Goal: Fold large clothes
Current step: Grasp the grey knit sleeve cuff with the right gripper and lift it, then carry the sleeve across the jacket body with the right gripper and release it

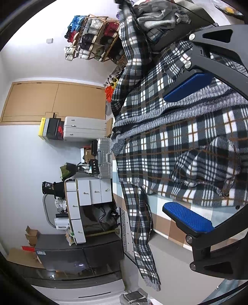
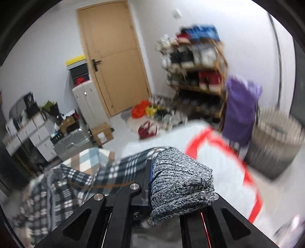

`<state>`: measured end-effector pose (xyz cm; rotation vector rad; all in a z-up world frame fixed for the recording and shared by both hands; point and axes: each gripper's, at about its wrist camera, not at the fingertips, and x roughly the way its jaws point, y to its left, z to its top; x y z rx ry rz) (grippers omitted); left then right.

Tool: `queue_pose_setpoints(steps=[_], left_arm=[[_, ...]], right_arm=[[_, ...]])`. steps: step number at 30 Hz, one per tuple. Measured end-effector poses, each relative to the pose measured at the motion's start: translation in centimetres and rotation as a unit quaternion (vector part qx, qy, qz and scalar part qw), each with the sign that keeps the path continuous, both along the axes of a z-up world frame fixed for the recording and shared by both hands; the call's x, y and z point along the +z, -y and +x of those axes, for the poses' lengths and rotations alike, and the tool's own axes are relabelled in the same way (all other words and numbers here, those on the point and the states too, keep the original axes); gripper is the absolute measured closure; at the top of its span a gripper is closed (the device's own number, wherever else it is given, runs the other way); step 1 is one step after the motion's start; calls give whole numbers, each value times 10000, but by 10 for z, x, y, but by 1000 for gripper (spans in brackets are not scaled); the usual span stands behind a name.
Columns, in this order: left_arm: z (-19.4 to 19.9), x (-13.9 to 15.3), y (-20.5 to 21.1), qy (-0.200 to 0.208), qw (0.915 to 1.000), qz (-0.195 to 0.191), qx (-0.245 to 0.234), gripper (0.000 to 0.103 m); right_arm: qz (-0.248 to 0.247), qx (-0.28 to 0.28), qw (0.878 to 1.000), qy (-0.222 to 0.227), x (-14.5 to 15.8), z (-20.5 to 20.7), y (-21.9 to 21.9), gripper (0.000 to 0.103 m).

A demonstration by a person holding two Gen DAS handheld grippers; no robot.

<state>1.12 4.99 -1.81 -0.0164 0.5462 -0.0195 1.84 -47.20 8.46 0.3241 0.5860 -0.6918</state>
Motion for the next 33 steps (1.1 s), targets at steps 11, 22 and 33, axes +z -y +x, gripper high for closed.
queue_pose_setpoints(steps=[11, 22, 33], left_arm=[[10, -1, -32, -113, 9992, -186, 321, 1], [-3, 19, -75, 415, 9952, -421, 778, 1], [-10, 22, -120, 643, 9859, -809, 1315, 1]], right_arm=[[-1684, -363, 9850, -68, 112, 72, -22, 98], [-854, 2443, 9649, 449, 89, 156, -200, 98], [1246, 5293, 8386, -313, -100, 259, -408, 97]])
